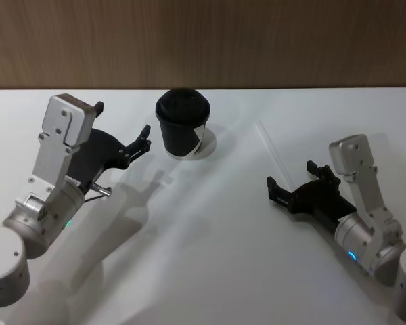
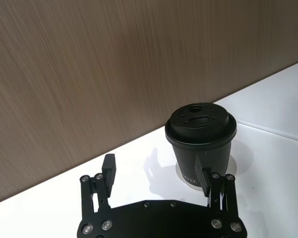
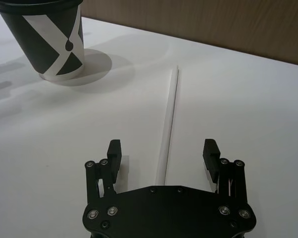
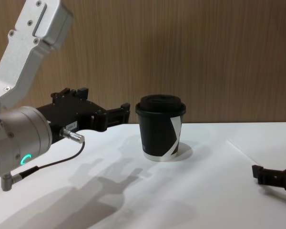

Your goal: Pick up the straw with one hand, pass it to the other hand, and insert it into the cup.

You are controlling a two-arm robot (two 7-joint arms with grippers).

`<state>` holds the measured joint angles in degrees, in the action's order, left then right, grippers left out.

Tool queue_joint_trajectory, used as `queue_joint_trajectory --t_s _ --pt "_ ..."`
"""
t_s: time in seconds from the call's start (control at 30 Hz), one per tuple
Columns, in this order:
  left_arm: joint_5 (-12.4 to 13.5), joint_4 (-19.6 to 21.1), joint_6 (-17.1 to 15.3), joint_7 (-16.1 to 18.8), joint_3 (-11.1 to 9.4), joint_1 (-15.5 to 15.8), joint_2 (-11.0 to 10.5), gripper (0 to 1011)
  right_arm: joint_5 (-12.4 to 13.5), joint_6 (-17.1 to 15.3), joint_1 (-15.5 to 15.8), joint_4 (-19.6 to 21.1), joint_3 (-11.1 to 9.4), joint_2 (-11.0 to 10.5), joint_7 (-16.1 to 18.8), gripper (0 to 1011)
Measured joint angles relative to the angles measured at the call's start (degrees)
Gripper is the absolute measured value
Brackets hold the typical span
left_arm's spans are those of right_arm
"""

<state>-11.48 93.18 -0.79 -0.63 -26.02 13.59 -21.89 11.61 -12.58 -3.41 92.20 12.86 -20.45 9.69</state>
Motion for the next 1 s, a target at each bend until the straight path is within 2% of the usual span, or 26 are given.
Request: queue_joint_trajectory --t_s 0.53,0.6,0.77,0.8,0.83,1.0 --pt "0.0 0.0 0.0 0.0 0.0 0.0 0.0 1002 -0.07 -0.51 0.27 -0.58 -0.44 0.42 1.01 1001" --pt "0.0 0.0 0.0 0.0 0.0 0.0 0.0 1001 -0.15 -0.53 0.29 -0.61 -0.44 0.45 1.17 978" --pt "0.0 0.0 0.0 0.0 0.0 0.0 0.0 1002 -0.3 -0.53 0.3 -0.67 -0.46 0.47 1.35 866" --pt "0.0 0.0 0.0 0.0 0.0 0.0 0.0 1001 -0.33 -0.54 0.31 -0.68 -0.46 0.49 1.4 815" --pt "0.0 0.0 0.0 0.0 0.0 0.0 0.0 1002 -0.33 -0.55 0.31 -0.69 -0.46 0.49 1.42 815" --pt "0.0 0.0 0.0 0.0 0.0 0.0 0.0 1002 -0.41 -0.57 0.33 -0.73 -0.46 0.52 1.55 652"
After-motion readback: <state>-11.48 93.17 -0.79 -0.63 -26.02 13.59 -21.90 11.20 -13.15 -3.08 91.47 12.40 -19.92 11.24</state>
